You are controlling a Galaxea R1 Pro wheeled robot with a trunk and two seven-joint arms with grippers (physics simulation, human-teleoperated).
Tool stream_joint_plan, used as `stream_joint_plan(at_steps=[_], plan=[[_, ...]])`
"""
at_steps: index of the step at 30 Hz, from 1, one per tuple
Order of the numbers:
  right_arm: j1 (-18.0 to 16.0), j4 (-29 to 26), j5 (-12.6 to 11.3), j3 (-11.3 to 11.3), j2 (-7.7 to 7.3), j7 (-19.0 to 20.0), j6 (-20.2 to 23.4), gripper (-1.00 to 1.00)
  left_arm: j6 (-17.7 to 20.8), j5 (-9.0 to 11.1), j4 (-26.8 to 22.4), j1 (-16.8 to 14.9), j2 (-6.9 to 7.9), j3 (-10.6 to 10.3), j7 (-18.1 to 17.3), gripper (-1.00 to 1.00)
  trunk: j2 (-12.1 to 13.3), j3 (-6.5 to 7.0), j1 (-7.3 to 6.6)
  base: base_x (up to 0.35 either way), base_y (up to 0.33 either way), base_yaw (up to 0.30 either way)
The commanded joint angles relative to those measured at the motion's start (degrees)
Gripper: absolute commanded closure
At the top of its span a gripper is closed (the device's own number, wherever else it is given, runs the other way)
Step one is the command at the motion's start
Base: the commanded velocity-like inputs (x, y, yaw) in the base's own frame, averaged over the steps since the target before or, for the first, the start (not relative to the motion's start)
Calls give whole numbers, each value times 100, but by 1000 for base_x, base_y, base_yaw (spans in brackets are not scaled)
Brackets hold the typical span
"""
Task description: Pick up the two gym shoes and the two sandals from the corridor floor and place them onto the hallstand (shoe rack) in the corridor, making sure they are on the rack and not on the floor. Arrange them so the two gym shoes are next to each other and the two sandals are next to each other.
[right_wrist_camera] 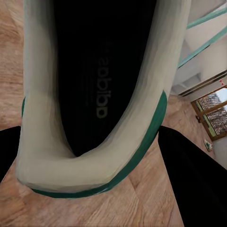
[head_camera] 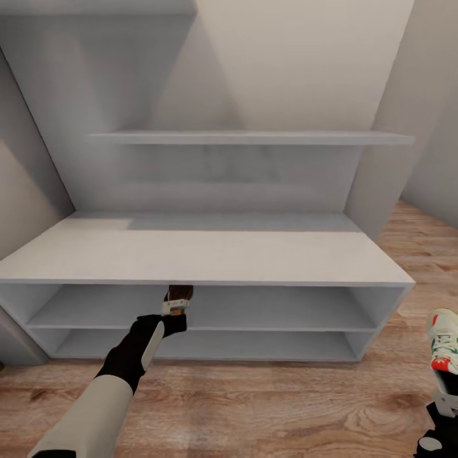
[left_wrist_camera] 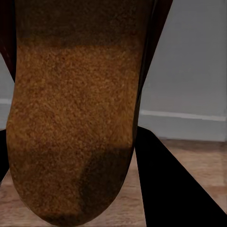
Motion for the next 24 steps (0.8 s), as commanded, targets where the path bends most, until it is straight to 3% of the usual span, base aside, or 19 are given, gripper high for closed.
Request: stream_joint_plan(at_steps=[1,24], plan=[[-4,7,10,21,-1,-28,-7,100,33,30,-7,-2,-3,17,-6,100,-2,-5,1,114,0,0],[-4,7,12,21,-1,-28,-7,100,33,30,21,-2,-3,17,-6,100,-2,-5,1,42,0,0]])
